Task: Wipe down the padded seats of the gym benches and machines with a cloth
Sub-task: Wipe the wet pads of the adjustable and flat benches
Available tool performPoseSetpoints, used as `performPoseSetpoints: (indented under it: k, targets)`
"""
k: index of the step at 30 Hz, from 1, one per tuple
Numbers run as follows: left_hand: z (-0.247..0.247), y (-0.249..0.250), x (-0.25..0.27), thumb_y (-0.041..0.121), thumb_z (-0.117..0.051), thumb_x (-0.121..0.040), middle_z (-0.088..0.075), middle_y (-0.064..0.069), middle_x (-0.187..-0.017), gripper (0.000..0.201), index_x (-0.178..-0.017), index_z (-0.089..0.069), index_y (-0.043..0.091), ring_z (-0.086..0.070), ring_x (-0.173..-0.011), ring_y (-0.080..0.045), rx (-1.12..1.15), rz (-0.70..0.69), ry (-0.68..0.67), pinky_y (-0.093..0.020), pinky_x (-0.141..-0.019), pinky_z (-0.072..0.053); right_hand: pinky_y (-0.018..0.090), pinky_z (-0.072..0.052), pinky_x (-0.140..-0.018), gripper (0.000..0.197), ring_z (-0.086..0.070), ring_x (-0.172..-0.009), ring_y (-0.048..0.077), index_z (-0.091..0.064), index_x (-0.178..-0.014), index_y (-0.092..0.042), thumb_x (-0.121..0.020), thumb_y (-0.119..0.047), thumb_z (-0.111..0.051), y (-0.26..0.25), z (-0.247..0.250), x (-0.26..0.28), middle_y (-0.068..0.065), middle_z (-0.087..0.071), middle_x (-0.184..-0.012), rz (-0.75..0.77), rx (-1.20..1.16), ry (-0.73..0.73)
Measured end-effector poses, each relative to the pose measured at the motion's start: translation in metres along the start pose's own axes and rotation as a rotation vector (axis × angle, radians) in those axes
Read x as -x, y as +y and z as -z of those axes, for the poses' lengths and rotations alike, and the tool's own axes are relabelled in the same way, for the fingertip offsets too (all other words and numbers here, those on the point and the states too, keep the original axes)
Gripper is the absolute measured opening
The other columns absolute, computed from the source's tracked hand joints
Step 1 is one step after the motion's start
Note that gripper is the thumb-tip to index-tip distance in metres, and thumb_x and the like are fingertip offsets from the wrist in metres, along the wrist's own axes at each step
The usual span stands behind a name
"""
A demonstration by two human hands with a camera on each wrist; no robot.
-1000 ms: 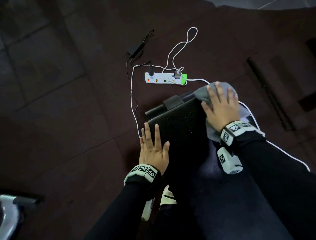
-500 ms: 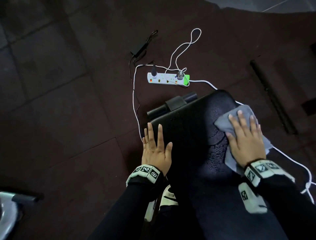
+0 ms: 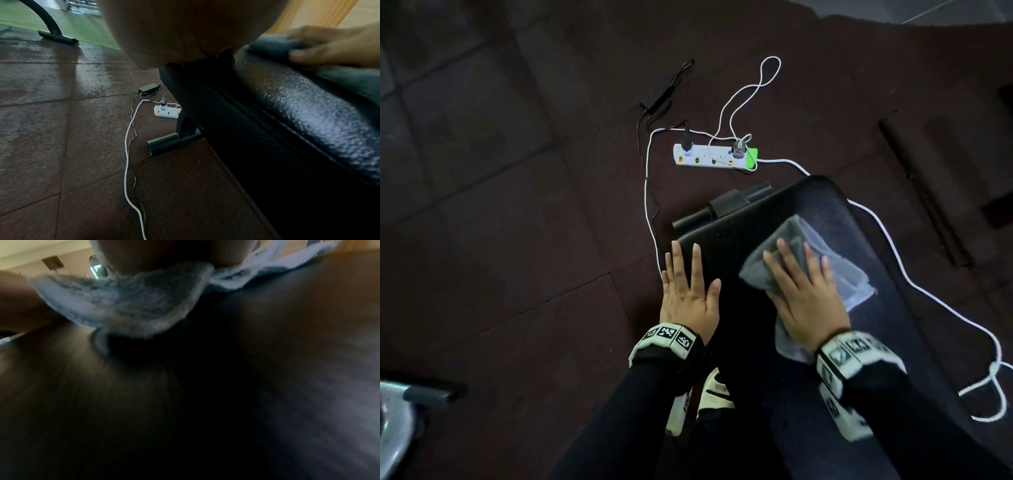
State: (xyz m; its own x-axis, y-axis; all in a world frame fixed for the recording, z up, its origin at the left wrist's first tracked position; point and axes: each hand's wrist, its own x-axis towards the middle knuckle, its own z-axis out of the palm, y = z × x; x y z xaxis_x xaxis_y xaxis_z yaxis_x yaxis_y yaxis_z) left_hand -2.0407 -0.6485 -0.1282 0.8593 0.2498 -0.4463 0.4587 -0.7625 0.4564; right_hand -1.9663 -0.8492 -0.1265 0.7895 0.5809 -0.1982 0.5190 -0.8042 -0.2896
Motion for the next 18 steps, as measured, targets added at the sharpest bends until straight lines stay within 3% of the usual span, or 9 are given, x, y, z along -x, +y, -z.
performPoseSetpoints:
  k: [3,5,11,14,18]
  targets:
    - [-0.001,0.0,-0.001,0.062,-0.003,-0.087,0.039,0.003,-0.15,0.071,-0.146,0.021,0.03,0.026,-0.143,-0.02,0.0,-0.001,-0.004,-0.036,-0.116,0.013,0.049,-0.012,-0.111,0.057,-0.015,-0.141,0.03,-0.008,-0.149,-0.037,-0.095,-0.047,-0.022,0.026,0.004,0.039,-0.003,-0.023,-0.154,-0.066,0.03,-0.036]
    - [-0.001,0.0,-0.001,0.063,-0.002,-0.087,0.04,0.003,-0.15,0.071,-0.146,0.023,0.031,0.027,-0.143,-0.02,0.002,0.006,-0.012,-0.036,-0.117,0.013,0.049,-0.012,-0.111,0.056,-0.016,-0.141,0.032,-0.01,-0.149,-0.034,-0.096,-0.052,-0.011,0.048,0.014,0.044,-0.001,-0.021,-0.154,-0.186,0.026,-0.05]
    - [0.0,-0.001,-0.001,0.067,0.002,-0.084,0.042,0.003,-0.149,0.073,-0.143,0.027,0.033,0.03,-0.142,-0.019,-0.001,-0.001,-0.022,-0.037,-0.117,0.013,0.056,-0.011,-0.113,0.064,-0.01,-0.142,0.038,-0.014,-0.15,-0.027,-0.09,-0.049,-0.015,0.065,0.034,-0.021,0.001,-0.006,-0.158,-0.443,-0.069,0.022]
    - [0.001,0.001,0.0,0.062,0.002,-0.084,0.043,0.004,-0.148,0.071,-0.142,0.028,0.033,0.03,-0.141,-0.018,-0.022,0.017,-0.034,-0.039,-0.117,0.014,0.055,-0.004,-0.113,0.069,-0.006,-0.142,0.04,-0.012,-0.15,-0.026,-0.087,-0.053,-0.013,0.042,0.032,-0.051,0.002,-0.004,-0.158,-0.423,-0.05,0.01]
    - [0.005,0.005,0.0,0.062,0.008,-0.079,0.046,0.007,-0.145,0.072,-0.14,0.031,0.033,0.031,-0.14,-0.017,-0.092,0.061,-0.061,-0.046,-0.115,0.017,0.061,-0.009,-0.108,0.071,-0.014,-0.14,0.043,-0.022,-0.148,-0.018,-0.083,-0.046,-0.028,-0.001,0.017,-0.044,0.008,-0.018,-0.155,-0.206,-0.07,-0.037]
